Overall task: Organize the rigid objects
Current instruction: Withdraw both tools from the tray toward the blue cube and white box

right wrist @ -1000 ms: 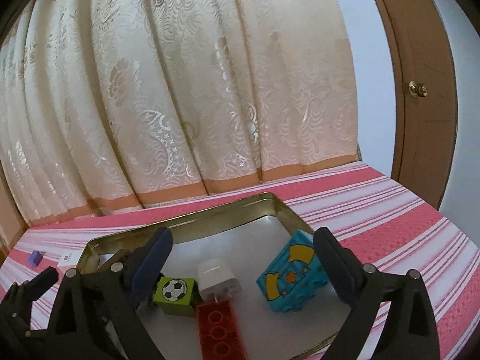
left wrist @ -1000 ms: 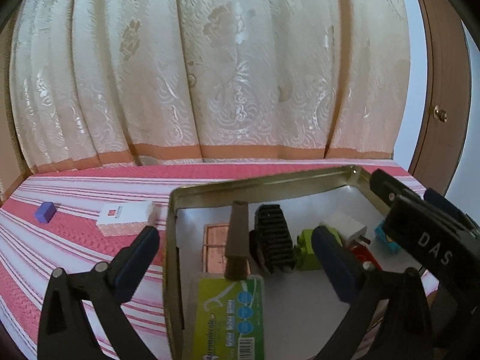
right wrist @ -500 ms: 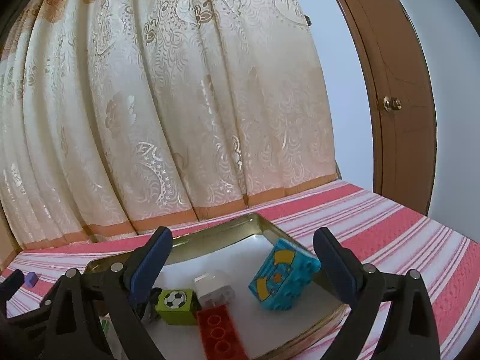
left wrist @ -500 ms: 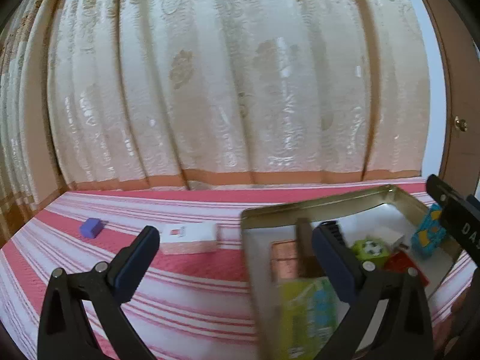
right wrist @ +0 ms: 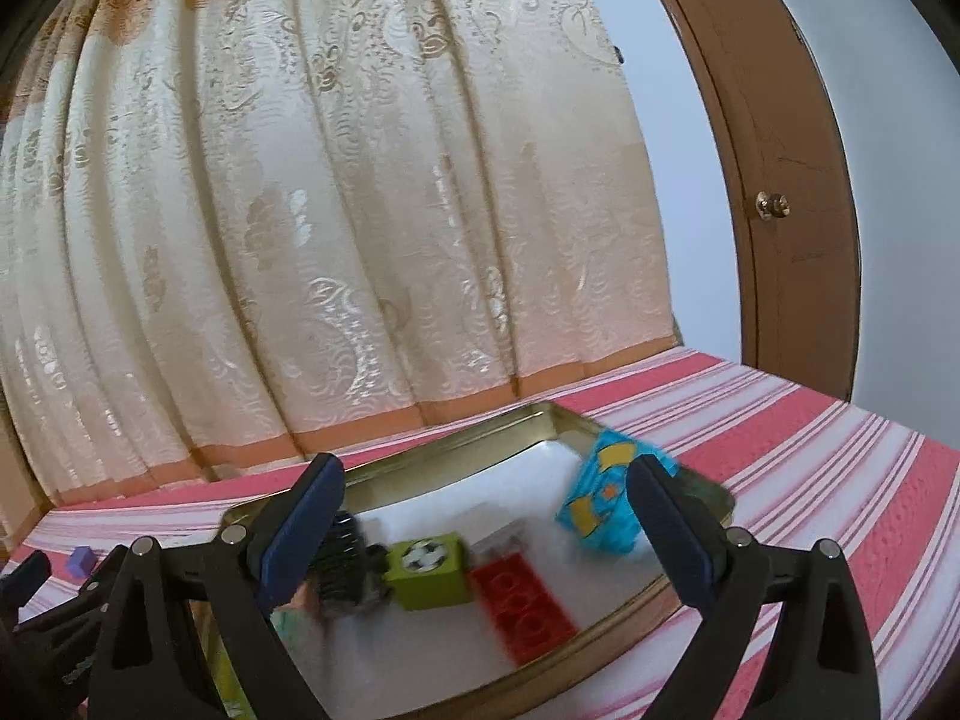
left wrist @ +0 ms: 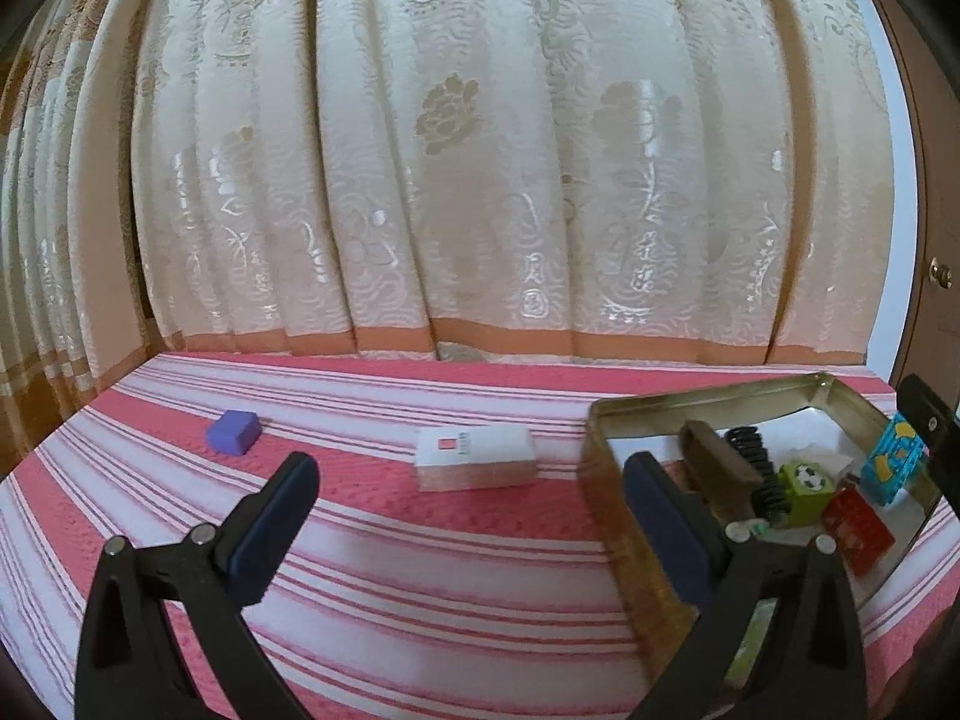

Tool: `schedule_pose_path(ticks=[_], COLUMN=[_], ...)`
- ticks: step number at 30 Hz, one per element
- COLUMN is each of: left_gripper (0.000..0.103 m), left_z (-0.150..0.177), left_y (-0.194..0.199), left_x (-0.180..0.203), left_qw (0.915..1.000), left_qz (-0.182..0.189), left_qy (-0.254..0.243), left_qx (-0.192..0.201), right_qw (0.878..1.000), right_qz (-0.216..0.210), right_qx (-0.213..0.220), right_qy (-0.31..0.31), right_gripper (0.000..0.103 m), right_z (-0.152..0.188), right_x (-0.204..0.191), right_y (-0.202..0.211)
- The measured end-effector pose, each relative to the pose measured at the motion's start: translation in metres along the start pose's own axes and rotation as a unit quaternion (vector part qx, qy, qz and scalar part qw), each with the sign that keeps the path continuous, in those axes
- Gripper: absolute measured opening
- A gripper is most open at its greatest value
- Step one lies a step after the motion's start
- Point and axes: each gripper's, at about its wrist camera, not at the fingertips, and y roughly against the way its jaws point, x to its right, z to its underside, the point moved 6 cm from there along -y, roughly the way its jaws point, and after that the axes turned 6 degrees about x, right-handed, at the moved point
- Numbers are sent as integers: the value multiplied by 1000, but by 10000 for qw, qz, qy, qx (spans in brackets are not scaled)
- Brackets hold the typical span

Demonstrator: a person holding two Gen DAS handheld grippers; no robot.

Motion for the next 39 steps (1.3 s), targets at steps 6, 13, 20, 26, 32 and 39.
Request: schedule_pose_path(ticks=[6,13,20,26,32,39], left_gripper=[102,102,102,102,102,102], left_z=[0,2,5,5,5,7], left_y=[-3,-12,-21,-29,-39,-48], left_x=[-37,-83,-108,-124,-143,-160], left_qw=[9998,9988,9980,9975,9963,9948], left_qz=[-197,-423,-502,-548,-633,-697], left_qy=[18,181,282,322,408,523], left_qx=[-21,-139,-252,-305,-405,-521], right_qw=[9996,9984,9962,9946,9921,9888], right_qz=[-228,-499,-747,-910,-1038,-1192], right_qx=[12,-123,-195,-293,-482,-625], right_qy=[164,221,392,402,509,636], right_gripper=[97,97,97,97,97,97], right_z=[8,22,32,41,50,57], right_x=[-38,-84,-123,-149,-174,-194], right_y=[12,13,14,11,3,-1])
